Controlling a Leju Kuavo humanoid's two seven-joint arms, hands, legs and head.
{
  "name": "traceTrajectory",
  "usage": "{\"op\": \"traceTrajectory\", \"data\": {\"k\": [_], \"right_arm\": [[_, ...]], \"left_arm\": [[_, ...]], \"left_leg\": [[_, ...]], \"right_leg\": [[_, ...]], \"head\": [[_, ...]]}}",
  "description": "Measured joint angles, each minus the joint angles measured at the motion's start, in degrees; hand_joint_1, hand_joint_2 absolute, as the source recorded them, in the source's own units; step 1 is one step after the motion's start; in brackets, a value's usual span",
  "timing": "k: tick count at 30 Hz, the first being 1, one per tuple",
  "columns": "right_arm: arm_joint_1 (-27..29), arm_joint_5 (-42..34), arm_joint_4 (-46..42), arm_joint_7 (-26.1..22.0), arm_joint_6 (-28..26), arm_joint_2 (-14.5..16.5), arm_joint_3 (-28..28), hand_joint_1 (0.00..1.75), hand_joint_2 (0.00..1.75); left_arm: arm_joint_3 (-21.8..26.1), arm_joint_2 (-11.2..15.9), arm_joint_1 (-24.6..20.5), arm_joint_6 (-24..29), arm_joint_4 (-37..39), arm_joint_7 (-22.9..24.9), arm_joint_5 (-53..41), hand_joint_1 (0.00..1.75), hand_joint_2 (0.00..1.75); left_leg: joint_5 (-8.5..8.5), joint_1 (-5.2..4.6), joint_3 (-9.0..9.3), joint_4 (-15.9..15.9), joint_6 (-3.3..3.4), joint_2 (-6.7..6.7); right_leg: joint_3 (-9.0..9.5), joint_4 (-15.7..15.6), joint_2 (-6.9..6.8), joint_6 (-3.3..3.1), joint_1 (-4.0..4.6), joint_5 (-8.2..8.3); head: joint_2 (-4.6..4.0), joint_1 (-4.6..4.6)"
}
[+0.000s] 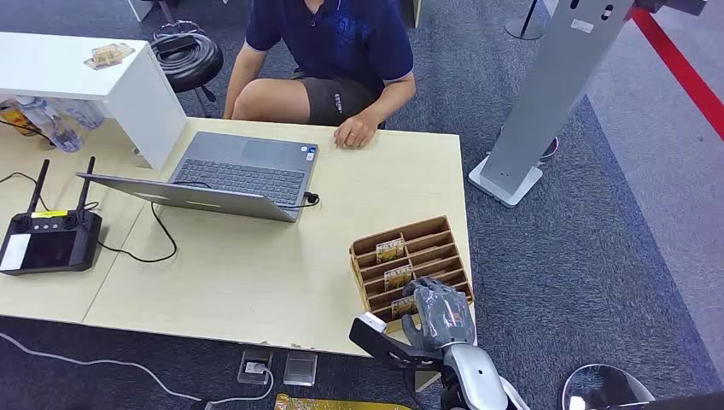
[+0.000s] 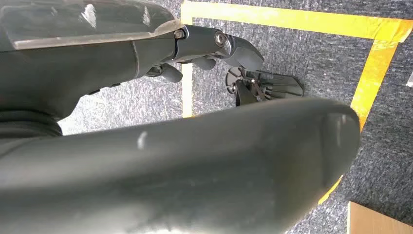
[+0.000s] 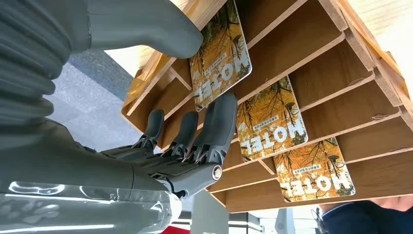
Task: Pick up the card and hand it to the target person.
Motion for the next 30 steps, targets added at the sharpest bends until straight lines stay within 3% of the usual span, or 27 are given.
{"op": "traceTrajectory", "data": {"k": [19, 30], "right_arm": [[-0.25, -0.28, 0.04, -0.31, 0.25, 0.38, 0.04, 0.94, 1.75], [-0.33, -0.3, 0.19, -0.39, 0.42, 0.46, 0.36, 0.89, 1.75]], "left_arm": [[0.03, 0.12, 0.0, -0.17, 0.0, -0.04, 0.38, 0.0, 0.0], [0.34, 0.13, 0.0, -0.2, 0.0, -0.09, 0.48, 0.0, 0.0]], "left_leg": [[0.0, 0.0, 0.0, 0.0, 0.0, 0.0], [0.0, 0.0, 0.0, 0.0, 0.0, 0.0]], "right_leg": [[0.0, 0.0, 0.0, 0.0, 0.0, 0.0], [0.0, 0.0, 0.0, 0.0, 0.0, 0.0]], "head": [[0.0, 0.0], [0.0, -0.02]]}}
